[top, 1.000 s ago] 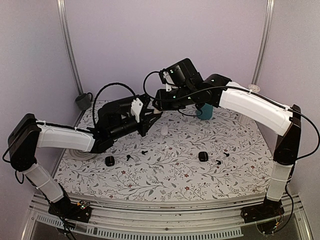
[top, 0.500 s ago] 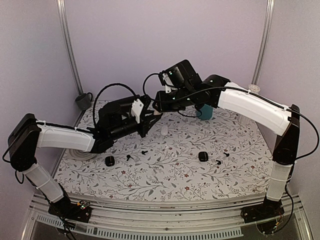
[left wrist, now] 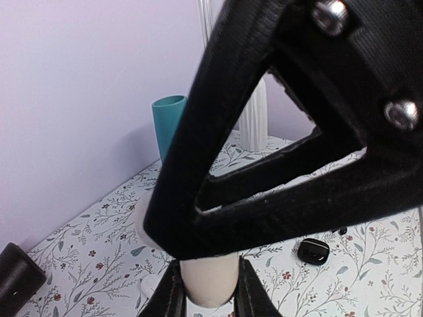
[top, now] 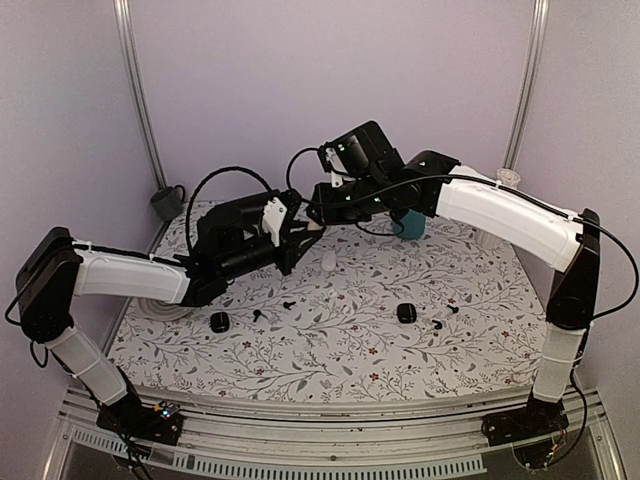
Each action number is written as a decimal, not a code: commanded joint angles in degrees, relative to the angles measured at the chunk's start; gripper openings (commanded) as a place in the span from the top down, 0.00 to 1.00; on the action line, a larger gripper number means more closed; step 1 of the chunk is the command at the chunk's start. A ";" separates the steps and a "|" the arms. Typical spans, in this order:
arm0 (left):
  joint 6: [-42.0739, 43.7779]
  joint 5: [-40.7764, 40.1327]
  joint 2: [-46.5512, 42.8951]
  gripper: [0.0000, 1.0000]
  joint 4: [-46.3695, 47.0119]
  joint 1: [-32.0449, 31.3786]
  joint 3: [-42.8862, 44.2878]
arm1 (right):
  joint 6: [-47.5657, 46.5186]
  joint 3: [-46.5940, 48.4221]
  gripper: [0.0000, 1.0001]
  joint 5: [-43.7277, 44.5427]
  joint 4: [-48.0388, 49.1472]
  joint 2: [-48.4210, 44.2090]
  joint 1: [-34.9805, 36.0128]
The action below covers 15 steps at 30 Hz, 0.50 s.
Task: Insert the wireless bluetooth earbuds into the charging case
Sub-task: Adjust the left earbud in the left side groove of the charging case.
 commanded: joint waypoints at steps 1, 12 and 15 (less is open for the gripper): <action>-0.60 0.29 -0.51 1.00 4.39 0.34 0.89 | -0.24 -1.47 0.75 0.81 -1.41 -1.79 -0.02; -1.57 0.89 -0.75 1.00 5.22 0.76 0.62 | -0.14 -2.94 0.78 1.13 -0.93 -3.25 -0.06; -1.66 1.40 -0.86 1.00 5.40 0.87 0.62 | -0.24 -3.51 0.78 1.19 -0.55 -3.66 -0.04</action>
